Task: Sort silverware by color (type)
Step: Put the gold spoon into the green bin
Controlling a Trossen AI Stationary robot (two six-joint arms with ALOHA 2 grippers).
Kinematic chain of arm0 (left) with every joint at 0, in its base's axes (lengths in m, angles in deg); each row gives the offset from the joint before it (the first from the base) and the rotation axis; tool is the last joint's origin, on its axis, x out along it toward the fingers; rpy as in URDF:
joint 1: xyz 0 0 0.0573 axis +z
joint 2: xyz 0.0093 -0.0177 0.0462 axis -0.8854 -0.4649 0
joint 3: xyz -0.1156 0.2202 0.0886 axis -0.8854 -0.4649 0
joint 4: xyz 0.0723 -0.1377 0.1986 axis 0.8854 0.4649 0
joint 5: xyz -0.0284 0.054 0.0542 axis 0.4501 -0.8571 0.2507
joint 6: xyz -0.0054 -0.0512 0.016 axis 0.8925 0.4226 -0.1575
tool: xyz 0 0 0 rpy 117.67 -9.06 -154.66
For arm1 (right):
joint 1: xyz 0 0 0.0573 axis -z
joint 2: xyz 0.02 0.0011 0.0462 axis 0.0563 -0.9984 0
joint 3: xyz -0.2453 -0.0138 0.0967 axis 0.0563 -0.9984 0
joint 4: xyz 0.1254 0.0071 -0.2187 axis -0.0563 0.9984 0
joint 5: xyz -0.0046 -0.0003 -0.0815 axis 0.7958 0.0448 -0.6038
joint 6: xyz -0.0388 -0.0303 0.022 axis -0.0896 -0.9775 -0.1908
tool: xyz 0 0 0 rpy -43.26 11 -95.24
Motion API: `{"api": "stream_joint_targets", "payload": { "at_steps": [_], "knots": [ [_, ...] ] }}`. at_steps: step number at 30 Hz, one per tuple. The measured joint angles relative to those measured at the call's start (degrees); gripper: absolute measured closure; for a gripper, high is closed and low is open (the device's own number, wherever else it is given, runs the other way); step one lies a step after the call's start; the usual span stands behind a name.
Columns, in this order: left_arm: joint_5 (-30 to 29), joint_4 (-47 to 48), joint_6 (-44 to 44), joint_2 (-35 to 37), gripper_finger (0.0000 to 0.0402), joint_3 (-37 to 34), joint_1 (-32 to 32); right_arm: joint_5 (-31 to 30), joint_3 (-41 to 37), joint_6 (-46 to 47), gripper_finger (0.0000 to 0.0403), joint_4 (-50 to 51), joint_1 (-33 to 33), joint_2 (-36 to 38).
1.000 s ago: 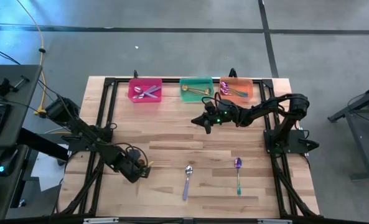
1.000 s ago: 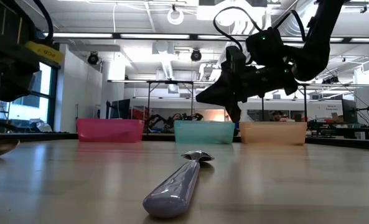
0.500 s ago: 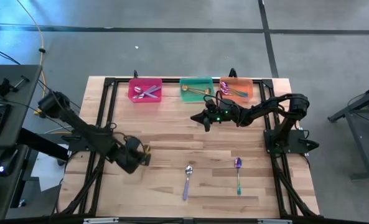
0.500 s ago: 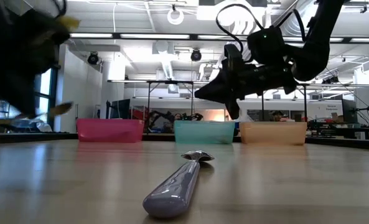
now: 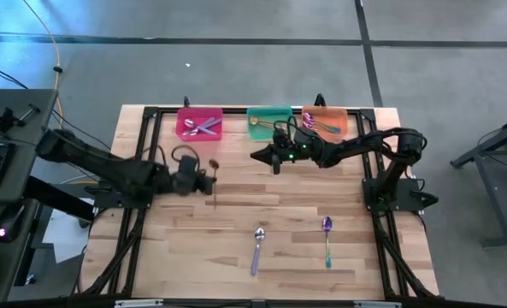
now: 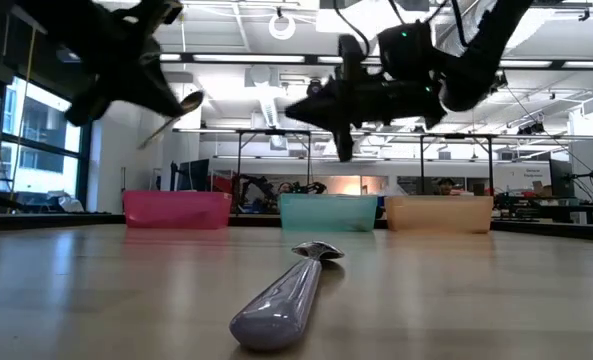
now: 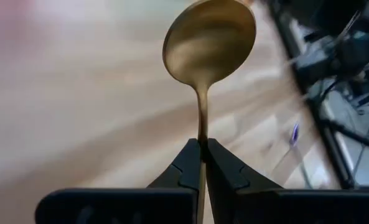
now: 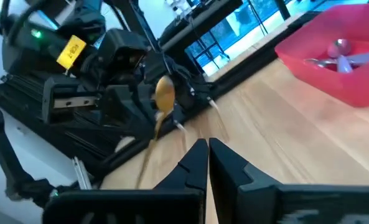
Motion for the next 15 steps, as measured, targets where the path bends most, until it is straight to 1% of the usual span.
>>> {"api": "stream_joint_targets", "payload": {
  "at_steps": [4,7,10,15],
  "knots": [
    [3.1,-8.0,-10.9,0.9,0.0401,0.0,7.3,0.3,5.4,1.4,0.0399,7.3,0.0,0.0],
    [7.6,-14.9,-18.0,0.8,0.0401,0.0,12.9,1.4,9.4,1.2,0.0384,12.3,0.0,0.0],
    [12.1,-20.3,-23.5,0.7,0.0401,0.0,18.1,2.9,13.0,1.3,0.0354,16.6,0.0,0.0],
    [19.3,-26.7,-29.1,0.7,0.0401,0.0,26.3,5.1,18.2,1.6,0.0291,22.6,0.0,0.0]
  ]
}}
